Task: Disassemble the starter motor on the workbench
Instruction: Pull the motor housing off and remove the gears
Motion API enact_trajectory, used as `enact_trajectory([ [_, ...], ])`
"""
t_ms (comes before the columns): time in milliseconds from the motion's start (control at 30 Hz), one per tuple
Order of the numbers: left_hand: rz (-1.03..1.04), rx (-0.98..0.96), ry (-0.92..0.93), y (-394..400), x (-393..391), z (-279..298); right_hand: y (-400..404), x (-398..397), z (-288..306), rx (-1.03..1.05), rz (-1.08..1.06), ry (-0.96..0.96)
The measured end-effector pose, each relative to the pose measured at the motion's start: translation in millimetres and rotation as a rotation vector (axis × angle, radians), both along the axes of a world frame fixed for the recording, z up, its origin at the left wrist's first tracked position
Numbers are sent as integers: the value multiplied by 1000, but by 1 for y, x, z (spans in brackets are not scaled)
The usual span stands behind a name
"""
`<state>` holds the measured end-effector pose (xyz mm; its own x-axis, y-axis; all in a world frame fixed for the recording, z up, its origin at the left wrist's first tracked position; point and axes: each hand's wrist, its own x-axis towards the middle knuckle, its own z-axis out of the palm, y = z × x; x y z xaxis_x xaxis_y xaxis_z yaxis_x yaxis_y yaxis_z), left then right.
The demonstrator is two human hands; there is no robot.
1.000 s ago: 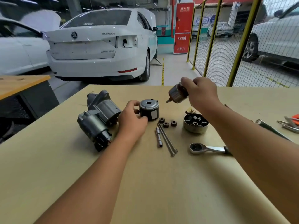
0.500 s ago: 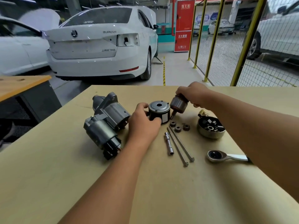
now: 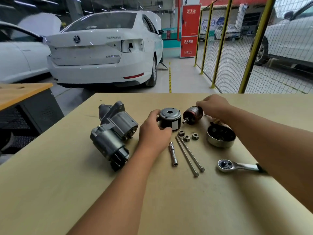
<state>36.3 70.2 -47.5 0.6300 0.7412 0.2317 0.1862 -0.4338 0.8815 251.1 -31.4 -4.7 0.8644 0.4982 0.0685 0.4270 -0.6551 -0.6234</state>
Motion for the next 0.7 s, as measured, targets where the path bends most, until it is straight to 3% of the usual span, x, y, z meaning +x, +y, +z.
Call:
enact_trajectory([
  [133, -87, -14, -3, -4, -2, 4, -14, -8, 1, 171, 74, -22],
  [300, -126, -56, -11, -8, -3, 5, -25, -23, 4, 139, 238, -46],
  [500, -135, -47, 34, -5, -3, 5, -37, -30, 7, 196, 219, -60],
  [700, -266, 18, 167, -6, -3, 4, -61, -37, -2, 73, 174, -76],
])
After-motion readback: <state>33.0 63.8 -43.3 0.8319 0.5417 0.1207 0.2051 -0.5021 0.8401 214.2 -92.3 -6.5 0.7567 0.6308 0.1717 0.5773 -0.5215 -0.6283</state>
